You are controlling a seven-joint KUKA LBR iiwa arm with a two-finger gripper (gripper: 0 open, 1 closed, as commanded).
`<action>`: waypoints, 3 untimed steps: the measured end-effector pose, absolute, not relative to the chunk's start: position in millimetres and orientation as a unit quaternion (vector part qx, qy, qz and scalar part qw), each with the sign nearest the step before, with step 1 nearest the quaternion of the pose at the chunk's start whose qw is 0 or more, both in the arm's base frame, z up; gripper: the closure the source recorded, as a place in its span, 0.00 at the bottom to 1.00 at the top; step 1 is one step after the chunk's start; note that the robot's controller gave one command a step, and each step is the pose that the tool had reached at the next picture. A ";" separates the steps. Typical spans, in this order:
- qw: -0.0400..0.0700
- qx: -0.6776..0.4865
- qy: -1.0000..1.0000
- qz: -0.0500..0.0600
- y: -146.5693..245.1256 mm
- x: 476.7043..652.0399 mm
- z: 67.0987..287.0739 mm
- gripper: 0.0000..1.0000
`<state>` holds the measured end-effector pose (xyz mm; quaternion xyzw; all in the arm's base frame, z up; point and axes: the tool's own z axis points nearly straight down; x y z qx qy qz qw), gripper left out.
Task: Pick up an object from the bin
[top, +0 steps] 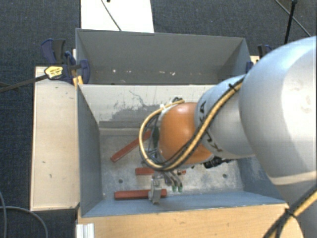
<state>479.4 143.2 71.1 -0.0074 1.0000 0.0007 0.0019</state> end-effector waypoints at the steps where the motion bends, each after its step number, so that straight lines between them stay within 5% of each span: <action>1: 0.002 -0.005 1.000 0.001 142.2 479.5 72.2 1.00; 3: 0.003 -0.004 1.000 0.001 142.8 481.6 135.7 1.00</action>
Offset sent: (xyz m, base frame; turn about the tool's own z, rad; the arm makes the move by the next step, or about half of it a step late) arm 0.0000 0.0000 0.0000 0.0000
